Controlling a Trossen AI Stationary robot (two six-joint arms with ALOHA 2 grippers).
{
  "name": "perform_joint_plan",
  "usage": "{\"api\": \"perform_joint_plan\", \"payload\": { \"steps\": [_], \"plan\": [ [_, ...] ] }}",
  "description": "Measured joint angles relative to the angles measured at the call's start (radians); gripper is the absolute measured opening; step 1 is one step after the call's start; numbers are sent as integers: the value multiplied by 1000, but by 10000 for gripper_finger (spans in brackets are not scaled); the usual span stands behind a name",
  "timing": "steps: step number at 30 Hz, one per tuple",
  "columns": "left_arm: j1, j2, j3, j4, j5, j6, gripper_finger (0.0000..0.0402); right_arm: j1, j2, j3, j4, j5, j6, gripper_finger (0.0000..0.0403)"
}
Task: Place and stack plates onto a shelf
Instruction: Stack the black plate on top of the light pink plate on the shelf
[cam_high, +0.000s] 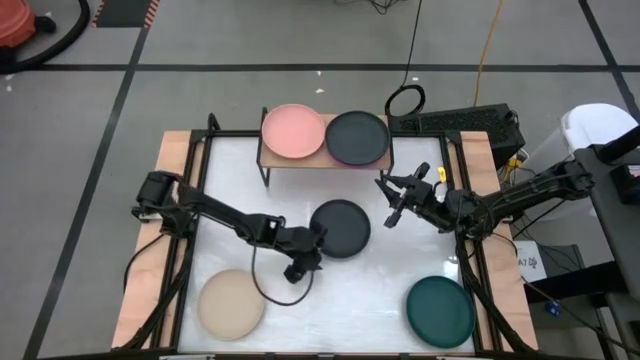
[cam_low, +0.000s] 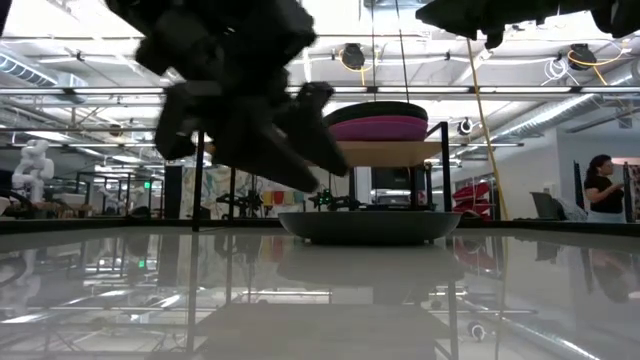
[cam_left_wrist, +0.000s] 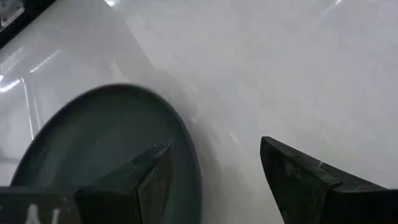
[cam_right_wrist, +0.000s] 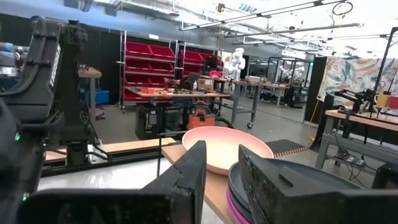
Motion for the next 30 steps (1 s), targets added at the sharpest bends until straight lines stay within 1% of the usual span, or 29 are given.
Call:
{"api": "perform_joint_plan", "payload": {
  "steps": [4, 7, 10, 13, 17, 22, 26, 28, 30],
  "plan": [
    [13, 43, 22, -42, -9, 3, 241, 0, 0, 0, -8, 0, -1, 77],
    [31, 57, 23, -38, -41, 2, 241, 0, 0, 0, -14, 0, -2, 77],
    [53, 59, 23, -68, -48, -14, 241, 0, 0, 0, -21, 0, -1, 77],
    [72, 78, 24, -80, -48, -25, 229, 0, 0, 0, -25, 0, -1, 77],
    [86, 90, 25, -114, -40, -24, 183, 0, 0, 0, -23, 0, -1, 77],
    [89, 82, 24, -131, -34, -20, 98, 0, 0, 0, -23, 0, -1, 77],
    [87, 11, 28, -182, -105, 1, 24, 0, 0, 0, -22, 0, -1, 77],
    [77, -59, 39, -241, -152, -1, 14, 0, 0, 0, -19, 0, -1, 77],
    [61, -138, 45, -290, -231, -1, 14, 0, 0, 0, -18, 0, -1, 77]
  ]
}}
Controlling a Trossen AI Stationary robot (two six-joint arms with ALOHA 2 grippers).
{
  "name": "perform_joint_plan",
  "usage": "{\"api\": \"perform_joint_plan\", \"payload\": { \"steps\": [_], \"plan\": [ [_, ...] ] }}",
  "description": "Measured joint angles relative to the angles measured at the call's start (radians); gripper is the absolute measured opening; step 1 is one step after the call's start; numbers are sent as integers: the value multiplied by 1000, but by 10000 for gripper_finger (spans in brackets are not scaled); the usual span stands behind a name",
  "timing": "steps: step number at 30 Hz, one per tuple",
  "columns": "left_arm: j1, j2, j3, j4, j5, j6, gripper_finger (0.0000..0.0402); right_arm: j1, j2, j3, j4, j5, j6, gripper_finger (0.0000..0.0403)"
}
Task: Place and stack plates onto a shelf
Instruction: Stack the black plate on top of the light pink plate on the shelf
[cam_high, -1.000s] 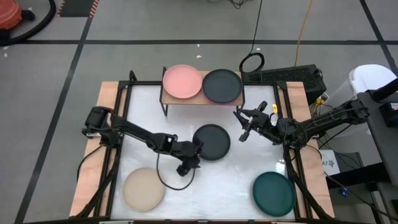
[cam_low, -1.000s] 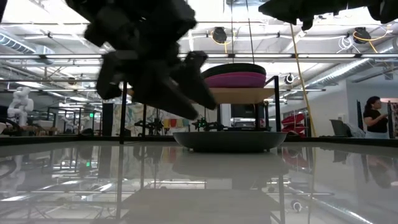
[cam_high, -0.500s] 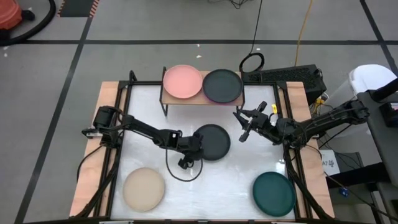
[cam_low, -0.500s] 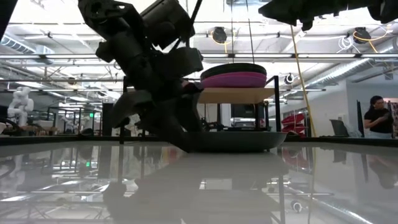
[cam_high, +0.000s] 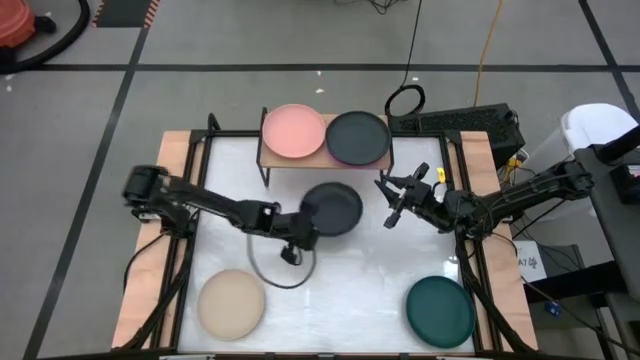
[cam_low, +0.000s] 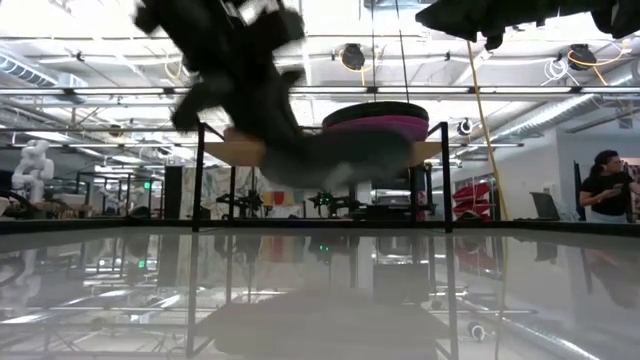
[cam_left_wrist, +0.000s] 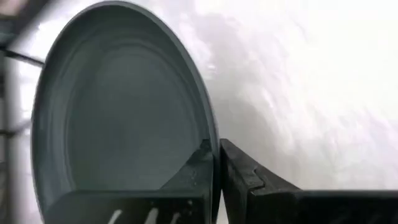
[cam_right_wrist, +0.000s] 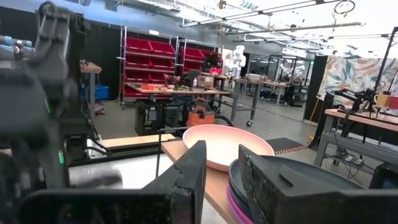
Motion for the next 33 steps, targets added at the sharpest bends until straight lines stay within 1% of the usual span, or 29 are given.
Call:
{"api": "perform_joint_plan", "payload": {
  "steps": [3, 7, 8, 10, 12, 15, 18, 20, 23, 28, 33],
  "plan": [
    [-25, -140, -1, -52, -101, 5, 13, 0, 0, 0, 6, 0, 0, 77],
    [-41, -321, 0, -94, -130, 66, 13, 0, 0, 0, 6, 0, 0, 77],
    [-41, -359, 0, -109, -154, 91, 13, 0, 0, 0, 8, 0, 0, 77],
    [-19, -421, 0, -112, -234, 106, 13, 0, 0, 0, 16, 0, 0, 77],
    [25, -457, 2, -88, -272, 109, 13, 0, 0, 0, 24, 0, 0, 77],
    [103, -468, 2, -104, -276, 153, 13, 0, 0, 0, 43, 0, 1, 77],
    [213, -464, -1, -126, -261, 193, 13, 0, 0, 0, 52, 0, 13, 77],
    [292, -448, 1, -128, -239, 174, 13, 0, 0, 0, 51, 0, 25, 77],
    [378, -413, -2, -203, -176, 123, 16, 0, 0, 0, 51, 0, 26, 77],
    [479, -378, -2, -195, -187, 110, 46, 0, 0, 0, 48, 0, 26, 77],
    [507, -365, -2, -184, -181, 112, 76, 0, 0, 0, 43, 0, 25, 77]
  ]
}}
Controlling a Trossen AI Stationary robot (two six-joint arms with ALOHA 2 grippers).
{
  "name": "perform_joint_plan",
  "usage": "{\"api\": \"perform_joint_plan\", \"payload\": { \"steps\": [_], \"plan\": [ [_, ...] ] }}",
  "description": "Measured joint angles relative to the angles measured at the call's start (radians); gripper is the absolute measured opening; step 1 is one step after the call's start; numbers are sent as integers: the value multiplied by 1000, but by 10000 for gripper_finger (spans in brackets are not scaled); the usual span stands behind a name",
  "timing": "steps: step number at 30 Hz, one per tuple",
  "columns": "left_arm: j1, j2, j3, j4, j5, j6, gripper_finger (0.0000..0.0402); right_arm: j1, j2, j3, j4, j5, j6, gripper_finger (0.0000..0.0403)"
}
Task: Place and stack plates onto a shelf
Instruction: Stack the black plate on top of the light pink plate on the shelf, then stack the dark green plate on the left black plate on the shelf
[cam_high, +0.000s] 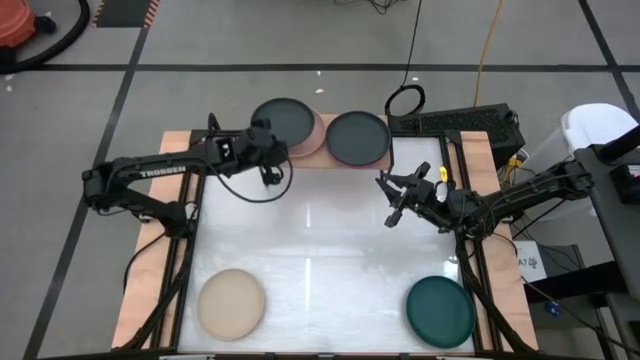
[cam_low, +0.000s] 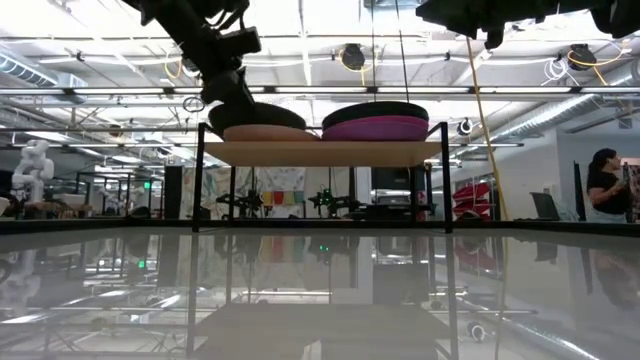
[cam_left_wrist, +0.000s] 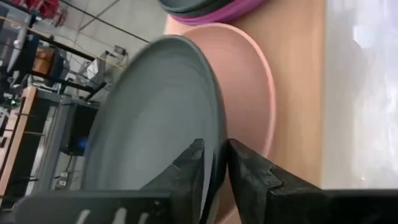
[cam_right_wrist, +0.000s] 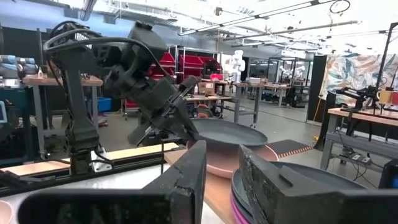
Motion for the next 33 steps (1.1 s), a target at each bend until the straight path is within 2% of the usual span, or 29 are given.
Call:
{"api": "perform_joint_plan", "payload": {
  "steps": [12, 16, 21, 26, 31, 33],
  "plan": [
    [-75, -16, 2, 95, 2, -21, 206, 0, 0, 0, -23, 1, 0, 77],
    [-104, -70, 2, 147, -15, -104, 217, 0, 0, 0, -54, 2, 1, 77],
    [-105, -202, -12, 220, 120, -208, 218, 0, 0, 0, -116, 3, 0, 77],
    [-105, -346, -134, 325, 166, -289, 218, 0, 0, 0, -180, 3, 10, 77],
    [-110, -471, -355, 543, 220, -399, 218, 0, 0, 0, -250, 9, 76, 77],
    [-117, -501, -442, 640, 227, -426, 218, 0, 0, 10, -270, -1, 155, 77]
  ]
}}
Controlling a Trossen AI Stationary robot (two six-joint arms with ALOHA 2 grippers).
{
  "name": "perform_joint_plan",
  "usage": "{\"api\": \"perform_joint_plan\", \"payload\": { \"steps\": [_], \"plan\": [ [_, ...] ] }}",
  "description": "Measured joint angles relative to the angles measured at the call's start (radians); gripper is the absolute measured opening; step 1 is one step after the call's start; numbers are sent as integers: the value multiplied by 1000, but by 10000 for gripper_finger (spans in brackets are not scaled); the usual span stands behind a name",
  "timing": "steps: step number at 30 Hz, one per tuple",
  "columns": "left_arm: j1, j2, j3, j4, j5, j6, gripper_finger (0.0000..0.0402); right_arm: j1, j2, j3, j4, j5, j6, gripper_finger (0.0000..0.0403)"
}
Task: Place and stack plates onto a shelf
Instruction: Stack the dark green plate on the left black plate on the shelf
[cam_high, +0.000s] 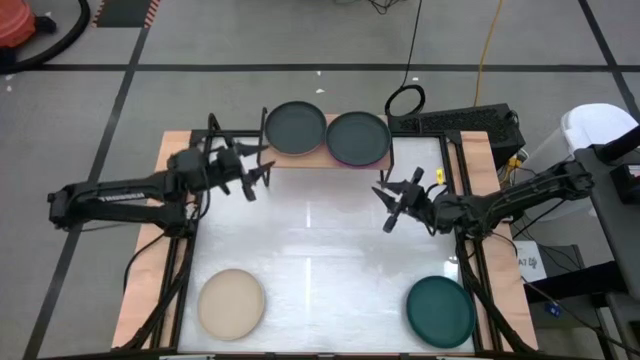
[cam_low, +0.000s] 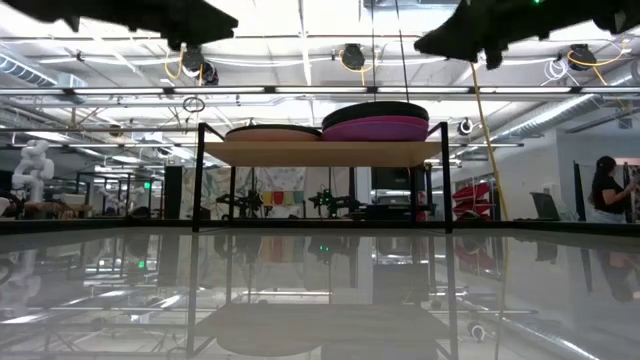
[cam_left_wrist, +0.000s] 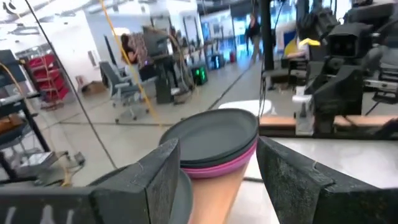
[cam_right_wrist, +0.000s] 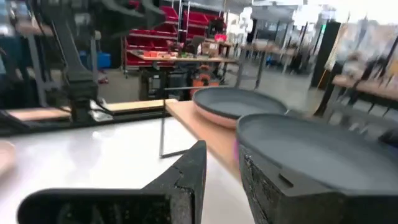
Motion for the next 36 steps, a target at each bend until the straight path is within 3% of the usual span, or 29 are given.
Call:
{"api": "perform_joint_plan", "payload": {
  "steps": [3, 9, 12, 16, 24, 31, 36],
  "plan": [
    [-6, -18, -104, 148, 0, 2, 218, 2, 5, 115, -152, -93, 83, 77],
    [-2, -19, -174, 342, -8, 51, 218, -9, 102, 324, -527, -91, 95, 77],
    [-2, -17, -174, 335, -8, 74, 218, -11, 143, 401, -575, -238, 64, 77],
    [-4, -17, -174, 338, -9, 89, 218, 6, 181, 411, -589, -432, 0, 77],
    [-5, -17, -174, 337, -9, 37, 218, 6, 189, 385, -852, -554, 218, 77],
    [-5, -17, -174, 335, -9, -1, 218, 49, 211, 385, -1134, -835, 383, 77],
    [-5, -17, -174, 329, -9, -2, 218, 113, 221, 385, -1228, -935, 431, 77]
  ]
}}
